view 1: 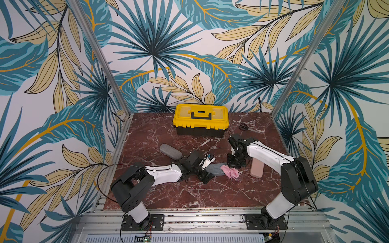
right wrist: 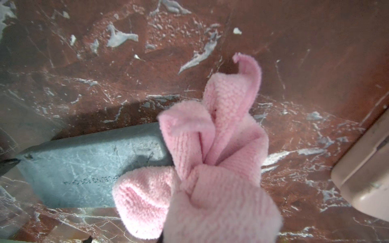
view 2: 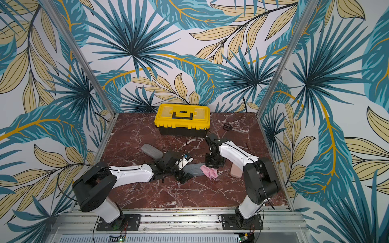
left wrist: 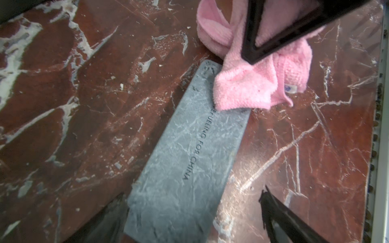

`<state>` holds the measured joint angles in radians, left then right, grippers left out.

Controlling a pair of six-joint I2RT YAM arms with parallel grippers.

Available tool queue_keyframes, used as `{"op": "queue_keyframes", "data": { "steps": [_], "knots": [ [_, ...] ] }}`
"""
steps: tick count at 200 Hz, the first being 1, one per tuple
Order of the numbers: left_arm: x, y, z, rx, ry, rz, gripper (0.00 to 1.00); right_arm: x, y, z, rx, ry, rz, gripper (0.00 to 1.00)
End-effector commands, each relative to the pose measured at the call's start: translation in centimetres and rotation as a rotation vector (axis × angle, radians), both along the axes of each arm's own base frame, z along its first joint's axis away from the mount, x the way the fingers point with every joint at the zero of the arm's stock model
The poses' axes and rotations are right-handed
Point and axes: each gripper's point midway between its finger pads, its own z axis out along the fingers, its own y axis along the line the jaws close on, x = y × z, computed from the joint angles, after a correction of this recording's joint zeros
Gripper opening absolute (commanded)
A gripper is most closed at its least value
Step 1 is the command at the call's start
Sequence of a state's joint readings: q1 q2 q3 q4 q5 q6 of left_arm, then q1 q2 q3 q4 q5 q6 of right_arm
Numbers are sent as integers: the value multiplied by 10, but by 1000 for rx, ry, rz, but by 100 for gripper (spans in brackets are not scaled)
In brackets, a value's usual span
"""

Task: Wipe the eyeglass case
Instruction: Pick up the eyeglass case from the center of the board.

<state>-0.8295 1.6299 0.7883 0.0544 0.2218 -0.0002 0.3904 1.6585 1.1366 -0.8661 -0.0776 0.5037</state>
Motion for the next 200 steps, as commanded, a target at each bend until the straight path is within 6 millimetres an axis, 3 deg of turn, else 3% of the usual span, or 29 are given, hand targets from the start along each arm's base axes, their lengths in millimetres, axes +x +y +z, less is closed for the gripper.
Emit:
{"op": "queue_keyframes", "data": {
  "steps": [1, 25, 48, 69, 92, 152, 200],
  "knots": [
    [-15, 2, 0, 5, 13, -33, 100, 4, -4, 7, -24, -13, 21, 0],
    [-18, -1, -8, 38, -3, -63, 100, 11, -2, 13, -22, -24, 29, 0],
    [-2, 9, -19, 159, -76, -48, 100, 14, -2, 22, -26, -41, 30, 0],
    [15, 11, -4, 187, -157, -36, 100, 13, -6, 28, -40, -51, 31, 0],
    [19, 1, 8, 134, -169, -71, 100, 9, -8, 27, -43, -50, 23, 0],
    [16, -9, -16, 172, -172, -194, 100, 10, -3, 21, -10, -52, 2, 0],
    [24, -6, -37, 258, -167, -213, 100, 11, -3, 17, -10, -46, 1, 0]
  ]
}}
